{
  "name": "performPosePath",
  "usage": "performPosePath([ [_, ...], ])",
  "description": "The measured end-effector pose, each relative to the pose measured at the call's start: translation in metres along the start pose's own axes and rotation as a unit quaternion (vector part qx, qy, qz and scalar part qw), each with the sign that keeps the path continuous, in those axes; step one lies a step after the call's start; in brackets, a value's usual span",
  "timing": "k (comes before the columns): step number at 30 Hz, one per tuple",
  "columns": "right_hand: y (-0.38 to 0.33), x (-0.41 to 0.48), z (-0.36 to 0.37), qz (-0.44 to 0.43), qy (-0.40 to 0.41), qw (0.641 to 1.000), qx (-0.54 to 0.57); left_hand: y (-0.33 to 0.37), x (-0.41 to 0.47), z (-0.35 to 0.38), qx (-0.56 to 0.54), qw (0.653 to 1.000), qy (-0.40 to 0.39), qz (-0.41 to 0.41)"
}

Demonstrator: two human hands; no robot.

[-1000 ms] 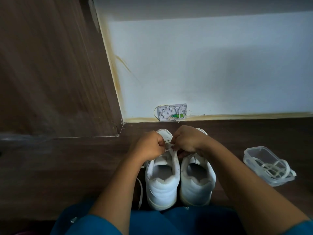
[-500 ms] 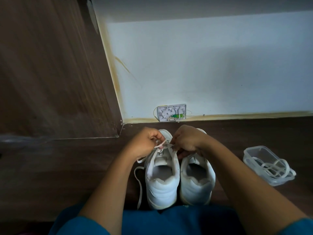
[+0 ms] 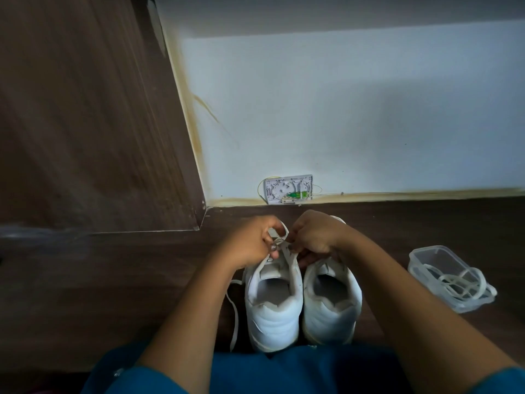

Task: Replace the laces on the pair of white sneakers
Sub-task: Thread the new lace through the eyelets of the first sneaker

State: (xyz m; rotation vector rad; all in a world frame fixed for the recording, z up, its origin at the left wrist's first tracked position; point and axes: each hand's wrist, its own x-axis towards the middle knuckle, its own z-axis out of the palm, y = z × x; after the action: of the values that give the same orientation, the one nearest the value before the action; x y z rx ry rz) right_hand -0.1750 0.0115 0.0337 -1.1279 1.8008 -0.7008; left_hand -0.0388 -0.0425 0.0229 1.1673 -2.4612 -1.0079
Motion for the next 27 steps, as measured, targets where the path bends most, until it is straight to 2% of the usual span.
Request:
performPosePath([
  [10, 0.000, 0.000, 0.000, 0.000, 0.000, 1.000, 0.006, 0.002, 0.002, 0.002, 0.056, 0.996, 0.065, -0.002],
  [14, 0.000, 0.000, -0.001, 0.001, 0.001, 1.000, 0.006, 0.000, 0.002, 0.002, 0.082, 0.996, 0.043, -0.006],
  [22, 0.000, -0.001, -0.001, 0.001, -0.002, 1.000, 0.005, -0.008, 0.004, 0.001, 0.017, 0.998, 0.065, -0.008],
  [27, 0.000, -0.003, -0.002, -0.001, -0.004, 1.000, 0.000, -0.008, 0.005, 0.007, 0.001, 0.999, 0.052, 0.002],
])
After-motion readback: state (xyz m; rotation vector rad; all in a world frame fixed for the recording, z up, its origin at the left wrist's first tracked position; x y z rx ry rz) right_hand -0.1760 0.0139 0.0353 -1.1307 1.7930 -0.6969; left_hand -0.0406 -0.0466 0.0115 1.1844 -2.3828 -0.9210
